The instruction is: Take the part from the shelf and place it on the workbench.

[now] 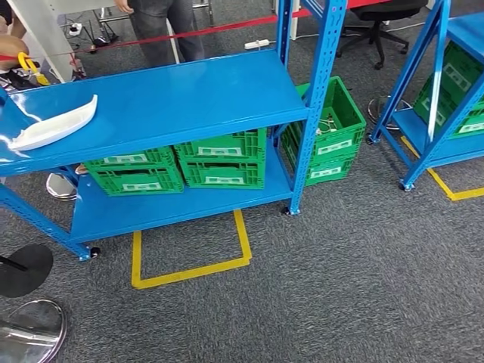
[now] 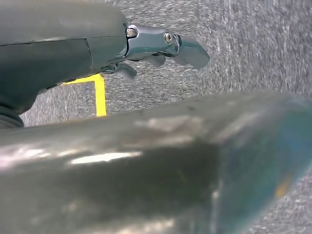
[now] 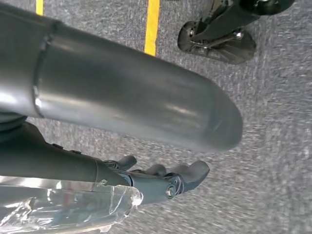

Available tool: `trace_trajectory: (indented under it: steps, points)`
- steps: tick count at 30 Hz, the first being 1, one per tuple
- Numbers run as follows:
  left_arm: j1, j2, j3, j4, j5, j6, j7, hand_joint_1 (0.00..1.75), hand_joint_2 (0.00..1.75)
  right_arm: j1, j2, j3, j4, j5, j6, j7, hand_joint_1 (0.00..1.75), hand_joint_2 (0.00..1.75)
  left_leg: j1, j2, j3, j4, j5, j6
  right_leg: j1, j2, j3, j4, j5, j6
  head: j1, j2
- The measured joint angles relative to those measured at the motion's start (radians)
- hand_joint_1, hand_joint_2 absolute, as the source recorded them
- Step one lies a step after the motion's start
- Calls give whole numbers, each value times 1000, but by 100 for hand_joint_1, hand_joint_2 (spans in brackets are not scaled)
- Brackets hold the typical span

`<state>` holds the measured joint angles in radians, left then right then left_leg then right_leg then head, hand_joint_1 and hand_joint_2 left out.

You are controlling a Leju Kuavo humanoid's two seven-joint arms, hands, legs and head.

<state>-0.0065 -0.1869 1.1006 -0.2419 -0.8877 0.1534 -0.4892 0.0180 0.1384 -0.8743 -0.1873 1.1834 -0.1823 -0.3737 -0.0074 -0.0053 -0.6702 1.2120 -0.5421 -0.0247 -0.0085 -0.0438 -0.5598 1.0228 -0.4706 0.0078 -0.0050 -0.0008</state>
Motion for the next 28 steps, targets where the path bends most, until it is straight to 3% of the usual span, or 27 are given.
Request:
trace_trajectory:
  steps: [2, 4, 5, 7, 9, 11, 13, 14, 15, 17, 18, 20, 22, 24, 28]
  points:
    - [0, 0, 0, 0, 0, 0, 0, 0, 0, 0, 0, 0, 0, 0, 0, -1, 0, 0, -8, 41, 52, -134, 80, 11, 3, -19, 17, 0, -12, 3, 0, 0]
    - [-4, 0, 0, 0, 0, 0, -1, 0, 0, 0, 0, 0, 0, 0, 0, -1, 0, 0, -16, 79, 82, -212, 107, 22, 8, -38, 26, 0, -23, 12, 0, 0]
    - [-6, 0, 0, 0, 0, 0, -2, 0, 0, -1, 0, 0, 0, 1, 0, -1, 0, 0, -18, 80, 82, -221, 104, 25, 11, -49, 29, -2, -28, 17, 0, 0]
    - [-4, -1, 0, 0, -1, 0, -2, 0, 0, -3, 0, 0, 0, 1, 0, -2, 0, 0, -14, 58, 87, -227, 114, 34, 13, -61, 37, 0, -39, 30, 0, 0]
    - [-3, -1, 0, -1, -2, 0, -2, 0, 0, -4, 0, 0, 0, 2, 0, -3, 0, 0, -6, 33, 96, -233, 118, 44, 12, -23, 26, 58, -77, 41, 5, 0]
    - [-5, -1, 0, -1, -5, 0, -3, 0, 0, -2, 0, 0, 0, 3, 1, -4, 0, 0, -1, 8, 98, -234, 118, 50, 9, 28, -29, 184, -142, 46, 11, 0]
    - [-6, -1, 1, -1, -9, 0, -3, 0, 0, -1, 0, 0, 0, 3, 1, -4, 0, 0, -1, -19, 100, -234, 116, 52, 8, 40, -84, 281, -176, 46, 12, 0]
    - [-6, -1, 1, -1, -10, 0, -3, 0, 0, -1, 0, 0, 0, 4, 1, -4, 0, 0, -1, -34, 101, -234, 116, 52, 8, 42, -91, 281, -161, 46, 12, 0]
    - [-5, -2, 1, -1, -11, 0, -3, 0, 0, -1, 0, -1, 0, 4, 1, -4, 0, 0, 0, -49, 104, -233, 115, 51, 7, 45, -80, 242, -127, 44, 12, 0]
    - [-4, -2, 1, -1, -13, 0, -4, 0, 0, -1, 0, -1, 0, 4, 0, -4, 0, 0, -1, -72, 110, -231, 111, 45, 5, 62, -26, 102, -45, 42, 13, 0]
    - [-4, -2, 1, -2, -15, -2, -5, 0, 0, -3, 1, -1, 0, 5, -1, -5, 0, 0, -2, -80, 110, -228, 109, 41, 3, 72, -4, 46, -24, 39, 13, 0]
    - [-3, -2, 2, -2, -19, -4, -7, 0, 0, -8, 1, -1, 0, 5, -3, -7, 0, 0, -5, -89, 106, -224, 108, 39, 1, 84, 15, -1, -17, 33, 13, 0]
    - [0, 0, 4, -2, -20, -5, -8, 0, 0, -10, 1, -2, 0, 5, -5, -10, 0, 0, -5, -89, 103, -225, 111, 50, 0, 86, 18, -5, -15, 28, 11, 0]
    - [0, 1, 8, -3, -21, -7, -10, 0, 0, -9, 2, -3, 0, 2, -6, -14, 0, 0, -7, -87, 105, -232, 113, 58, -2, 89, 20, -15, -12, 33, 9, 0]
    - [-1, -2, 11, -4, -26, -12, -18, 0, 0, -14, 2, -4, -1, 1, -12, -19, 0, 0, 2, -73, 173, -344, 143, 78, 7, 85, 34, -34, -12, 38, 8, 0]
